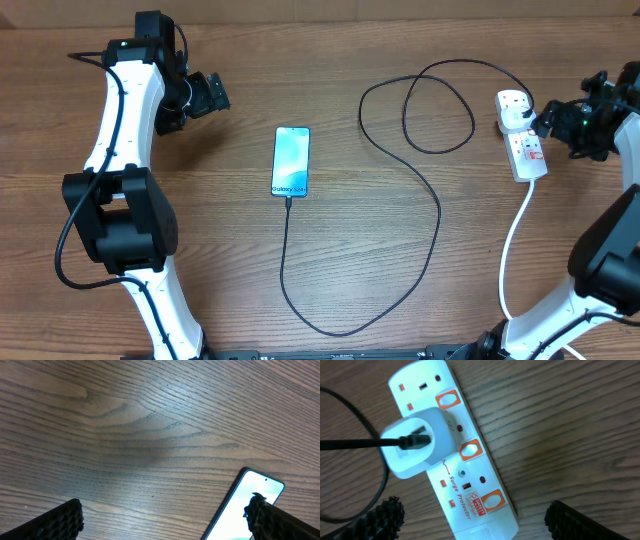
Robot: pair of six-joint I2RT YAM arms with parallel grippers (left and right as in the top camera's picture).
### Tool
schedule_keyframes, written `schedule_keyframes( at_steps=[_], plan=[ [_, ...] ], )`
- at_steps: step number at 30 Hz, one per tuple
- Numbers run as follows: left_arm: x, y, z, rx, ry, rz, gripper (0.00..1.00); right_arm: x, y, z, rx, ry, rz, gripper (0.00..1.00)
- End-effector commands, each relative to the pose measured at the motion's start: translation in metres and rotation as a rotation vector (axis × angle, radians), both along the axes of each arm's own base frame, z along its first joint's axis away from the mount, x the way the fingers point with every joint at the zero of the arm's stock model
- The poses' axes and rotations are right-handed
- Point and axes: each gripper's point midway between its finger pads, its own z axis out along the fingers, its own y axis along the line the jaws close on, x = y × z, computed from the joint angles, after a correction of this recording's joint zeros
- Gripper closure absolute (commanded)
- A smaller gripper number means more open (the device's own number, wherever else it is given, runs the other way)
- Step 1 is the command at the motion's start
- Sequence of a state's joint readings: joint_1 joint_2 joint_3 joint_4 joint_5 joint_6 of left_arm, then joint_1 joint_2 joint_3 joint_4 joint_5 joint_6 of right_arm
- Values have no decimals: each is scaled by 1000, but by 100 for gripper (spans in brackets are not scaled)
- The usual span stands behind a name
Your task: Plug charger to phone and switch on socket
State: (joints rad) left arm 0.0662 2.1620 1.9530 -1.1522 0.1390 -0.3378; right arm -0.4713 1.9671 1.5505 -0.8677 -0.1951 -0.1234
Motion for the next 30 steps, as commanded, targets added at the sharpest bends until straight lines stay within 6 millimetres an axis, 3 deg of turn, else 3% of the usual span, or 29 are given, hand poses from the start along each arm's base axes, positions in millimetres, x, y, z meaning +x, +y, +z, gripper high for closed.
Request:
schedule_keyframes(
  at_steps=[1,11,24,30],
  plan=[
    [2,-2,6,-7,-17,-3,0,3,2,-11,20,10,15,3],
    [2,-2,6,-6,-16,-3,0,5,0,-15,40,11,-38,1],
    [2,-2,6,-6,-17,-3,0,-1,-31,-13,54,-2,-231,0],
    [2,-2,6,-7,-17,-3,0,-6,-30,-18,84,17,-294,0]
  ],
)
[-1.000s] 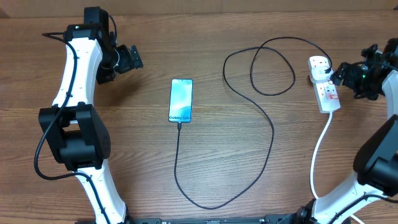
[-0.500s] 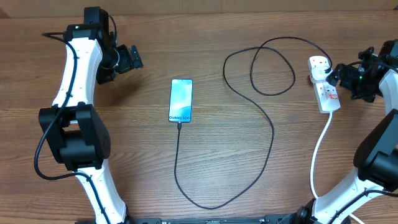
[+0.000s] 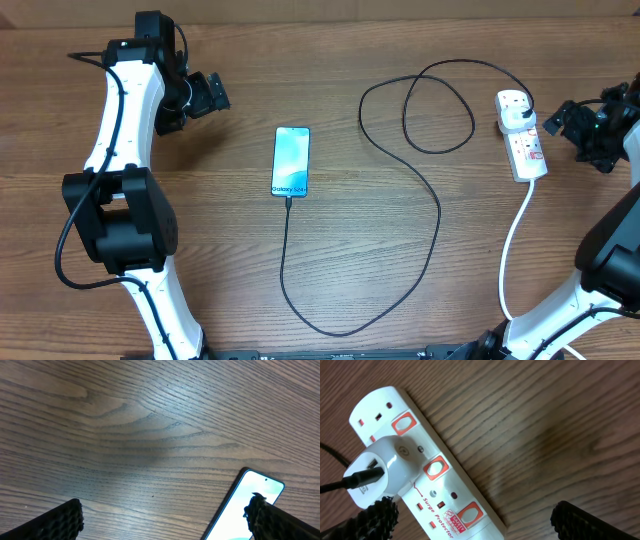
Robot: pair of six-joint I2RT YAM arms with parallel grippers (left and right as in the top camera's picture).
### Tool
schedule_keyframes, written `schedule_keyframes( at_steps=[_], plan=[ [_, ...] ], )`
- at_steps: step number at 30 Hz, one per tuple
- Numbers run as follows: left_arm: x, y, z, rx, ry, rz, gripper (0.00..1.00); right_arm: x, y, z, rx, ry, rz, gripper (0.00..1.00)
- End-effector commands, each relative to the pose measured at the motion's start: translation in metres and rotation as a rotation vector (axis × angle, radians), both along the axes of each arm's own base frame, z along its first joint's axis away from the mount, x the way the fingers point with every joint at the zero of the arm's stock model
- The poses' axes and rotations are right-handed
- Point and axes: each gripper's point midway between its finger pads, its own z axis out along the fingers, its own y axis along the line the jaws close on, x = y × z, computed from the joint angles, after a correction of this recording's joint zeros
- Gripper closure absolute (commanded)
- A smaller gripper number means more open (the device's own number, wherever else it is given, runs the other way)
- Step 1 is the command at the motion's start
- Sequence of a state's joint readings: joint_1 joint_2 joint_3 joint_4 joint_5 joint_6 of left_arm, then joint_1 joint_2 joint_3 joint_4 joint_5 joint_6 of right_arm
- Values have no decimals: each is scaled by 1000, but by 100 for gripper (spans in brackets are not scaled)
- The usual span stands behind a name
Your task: Plug charger to phone and switch on socket
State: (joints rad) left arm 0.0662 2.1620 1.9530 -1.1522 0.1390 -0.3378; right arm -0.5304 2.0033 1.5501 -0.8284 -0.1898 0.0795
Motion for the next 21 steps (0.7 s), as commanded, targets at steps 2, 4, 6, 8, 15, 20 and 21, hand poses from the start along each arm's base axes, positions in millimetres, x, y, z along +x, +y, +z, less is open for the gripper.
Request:
schedule_keyframes(
  at_steps=[2,4,6,8,15,20,21],
  plan=[
    [2,-2,6,-6,-16,-3,0,0,4,-10,15,12,-36,0],
    [2,-2,6,-7,-17,-3,0,2,10,-16,12,7,-22,0],
    [2,-2,6,-6,-16,-4,0,4,14,-20,6,1,-9,0],
    [2,-2,6,-6,-16,-3,0,6,15,-22,-3,-2,-4,0],
    [2,-2,6,-7,-17,-3,0,6,0,-24,-81,2,-37,0],
    [2,-2,6,-6,-16,-3,0,6,-2,-32,-82,19,-40,0],
    [2,-2,6,-7,-17,-3,0,5,-3,-35,-86,25,-43,0]
  ],
)
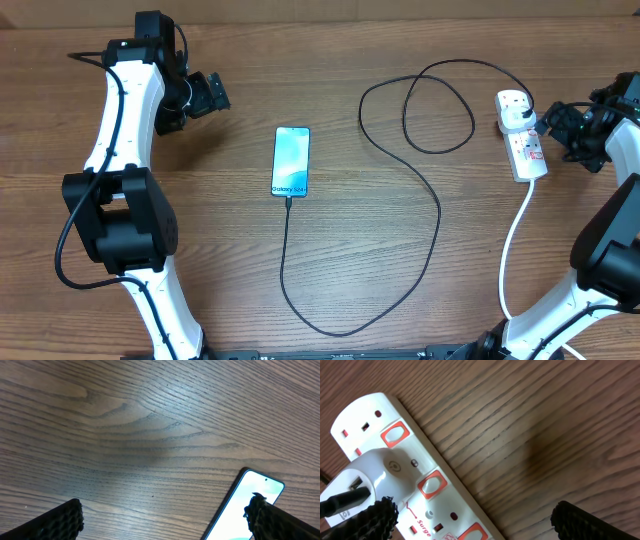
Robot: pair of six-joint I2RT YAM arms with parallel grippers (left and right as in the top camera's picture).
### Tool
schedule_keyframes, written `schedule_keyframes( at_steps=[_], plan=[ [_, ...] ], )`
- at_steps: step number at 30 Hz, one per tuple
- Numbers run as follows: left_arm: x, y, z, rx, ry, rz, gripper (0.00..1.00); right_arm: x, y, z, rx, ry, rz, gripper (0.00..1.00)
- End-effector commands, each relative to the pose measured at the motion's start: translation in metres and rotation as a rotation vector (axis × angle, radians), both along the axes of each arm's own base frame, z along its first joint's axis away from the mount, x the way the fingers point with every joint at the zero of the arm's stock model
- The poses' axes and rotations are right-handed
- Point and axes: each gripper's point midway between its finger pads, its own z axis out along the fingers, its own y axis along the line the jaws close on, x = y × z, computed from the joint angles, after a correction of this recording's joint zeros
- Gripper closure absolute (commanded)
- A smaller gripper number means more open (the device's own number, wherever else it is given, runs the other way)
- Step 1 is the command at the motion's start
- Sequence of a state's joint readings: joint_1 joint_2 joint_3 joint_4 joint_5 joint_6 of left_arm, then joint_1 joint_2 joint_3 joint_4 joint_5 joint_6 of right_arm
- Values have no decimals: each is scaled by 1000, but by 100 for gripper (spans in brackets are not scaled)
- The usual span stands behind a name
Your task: Plug charger to phone and switch on socket
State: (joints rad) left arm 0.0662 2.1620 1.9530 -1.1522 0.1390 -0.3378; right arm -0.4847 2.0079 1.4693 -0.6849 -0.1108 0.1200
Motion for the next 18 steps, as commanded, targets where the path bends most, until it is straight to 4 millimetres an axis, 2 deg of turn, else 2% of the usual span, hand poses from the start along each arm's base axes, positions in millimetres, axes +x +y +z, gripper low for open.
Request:
schedule_keyframes(
  at_steps=[1,8,18],
  plan=[
    [2,-2,6,-6,-17,-3,0,-7,-7,-21,-15,50,-32,0],
    [2,-2,6,-6,-16,-3,0,-5,-6,-46,11,74,-25,0],
    [2,-2,6,-6,-17,-3,0,1,2,-48,37,57,-6,0]
  ],
)
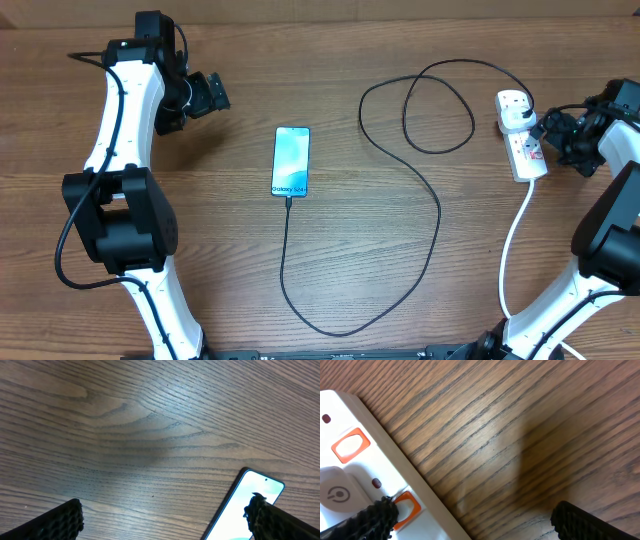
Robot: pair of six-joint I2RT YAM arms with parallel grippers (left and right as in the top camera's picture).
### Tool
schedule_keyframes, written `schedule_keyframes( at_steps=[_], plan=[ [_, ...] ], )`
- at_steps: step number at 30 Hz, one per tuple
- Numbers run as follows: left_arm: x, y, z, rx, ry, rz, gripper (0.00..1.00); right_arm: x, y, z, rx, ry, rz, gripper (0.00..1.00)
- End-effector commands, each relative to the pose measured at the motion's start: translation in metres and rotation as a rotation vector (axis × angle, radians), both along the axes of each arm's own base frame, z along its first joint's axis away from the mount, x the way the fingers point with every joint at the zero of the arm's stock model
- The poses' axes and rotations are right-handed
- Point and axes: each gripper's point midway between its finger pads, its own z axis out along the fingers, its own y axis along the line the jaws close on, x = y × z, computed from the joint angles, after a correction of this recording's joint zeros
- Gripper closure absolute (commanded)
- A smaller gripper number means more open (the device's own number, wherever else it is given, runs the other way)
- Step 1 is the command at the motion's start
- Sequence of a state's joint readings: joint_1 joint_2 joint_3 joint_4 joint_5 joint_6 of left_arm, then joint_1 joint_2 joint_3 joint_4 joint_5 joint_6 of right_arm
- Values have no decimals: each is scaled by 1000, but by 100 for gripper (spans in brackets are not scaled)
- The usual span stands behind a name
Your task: Plug charger to phone and switch on socket
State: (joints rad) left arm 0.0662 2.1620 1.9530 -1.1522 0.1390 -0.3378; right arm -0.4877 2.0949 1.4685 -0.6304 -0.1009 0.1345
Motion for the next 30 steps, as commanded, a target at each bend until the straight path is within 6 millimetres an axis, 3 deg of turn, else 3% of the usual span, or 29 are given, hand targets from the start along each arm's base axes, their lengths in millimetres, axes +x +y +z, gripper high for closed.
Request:
schedule_keyframes(
  at_steps=[1,6,12,16,20,26,30],
  plan=[
    [2,-2,6,-7,-16,-3,0,1,10,-10,41,8,22,0],
    [2,-2,6,-6,-17,-3,0,6,12,3,103,-39,31,0],
    [2,-2,6,-6,-17,-4,0,-3,12,0,114,-8,36,0],
    [2,-2,6,-7,-16,-3,0,-2,5,-2,47,12,34,0],
    [2,-2,6,-6,-16,-3,0,7,14,2,81,-27,48,2],
    [2,-2,6,-6,-16,-3,0,4,-7,32,69,-83,-20,1],
    [2,-2,6,-6,-17,-3,0,9,-11,39,65,-120,-19,0]
  ],
)
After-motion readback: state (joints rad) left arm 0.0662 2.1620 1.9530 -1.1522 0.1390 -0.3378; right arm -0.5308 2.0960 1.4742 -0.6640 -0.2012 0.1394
